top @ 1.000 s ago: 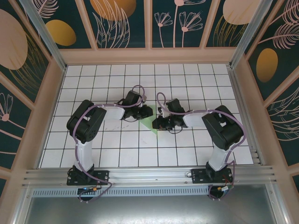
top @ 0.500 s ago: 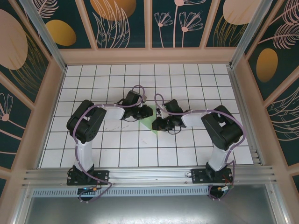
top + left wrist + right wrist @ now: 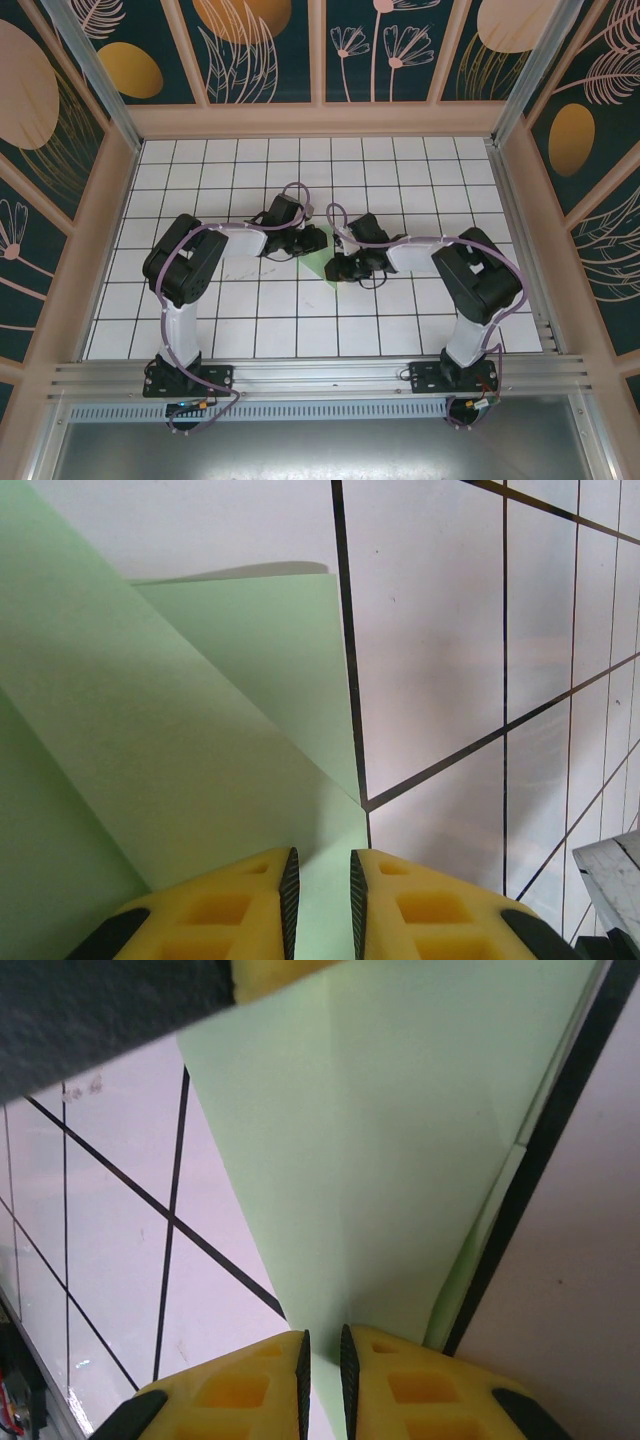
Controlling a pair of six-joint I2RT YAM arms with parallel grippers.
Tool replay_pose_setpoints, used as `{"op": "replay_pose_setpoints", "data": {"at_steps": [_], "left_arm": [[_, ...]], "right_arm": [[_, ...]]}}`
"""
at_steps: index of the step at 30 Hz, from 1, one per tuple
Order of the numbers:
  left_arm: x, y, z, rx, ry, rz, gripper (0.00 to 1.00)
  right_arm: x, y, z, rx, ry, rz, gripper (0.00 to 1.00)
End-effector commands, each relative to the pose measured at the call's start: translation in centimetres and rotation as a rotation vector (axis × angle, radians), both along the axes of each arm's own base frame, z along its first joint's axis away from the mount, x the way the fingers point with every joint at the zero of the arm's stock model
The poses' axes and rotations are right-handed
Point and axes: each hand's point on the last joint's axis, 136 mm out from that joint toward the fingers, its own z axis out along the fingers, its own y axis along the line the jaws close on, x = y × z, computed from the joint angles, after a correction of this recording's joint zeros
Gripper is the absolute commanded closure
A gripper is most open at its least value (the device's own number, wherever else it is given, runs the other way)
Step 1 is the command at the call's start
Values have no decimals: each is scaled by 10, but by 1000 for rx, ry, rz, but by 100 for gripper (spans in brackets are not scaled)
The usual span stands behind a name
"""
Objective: Fold a paper plane with a square sheet of paper (fold left side to right side)
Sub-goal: Fourth fold the wing at the center of the table.
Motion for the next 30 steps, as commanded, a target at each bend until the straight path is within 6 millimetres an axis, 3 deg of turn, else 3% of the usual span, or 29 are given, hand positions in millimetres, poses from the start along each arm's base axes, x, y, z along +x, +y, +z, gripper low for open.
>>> {"op": "replay_pose_setpoints", "data": {"at_steps": [1, 13, 18, 25, 30], "left_arm": [[-24, 26, -51, 153, 108, 13, 75], [-24, 26, -51, 157, 108, 12, 75], [-24, 25, -50, 155, 106, 11, 75], [-23, 25, -50, 151, 106, 12, 75], [-23, 25, -50, 151, 106, 13, 75]], "right_arm": [[-39, -29, -22, -145, 122, 26, 79], [-50, -36, -22, -210, 118, 53, 79], [-45, -39, -17, -225, 88, 33, 79], [-12, -20, 35, -55, -29, -49, 79], [3, -22, 60, -35, -99, -99, 78]]}}
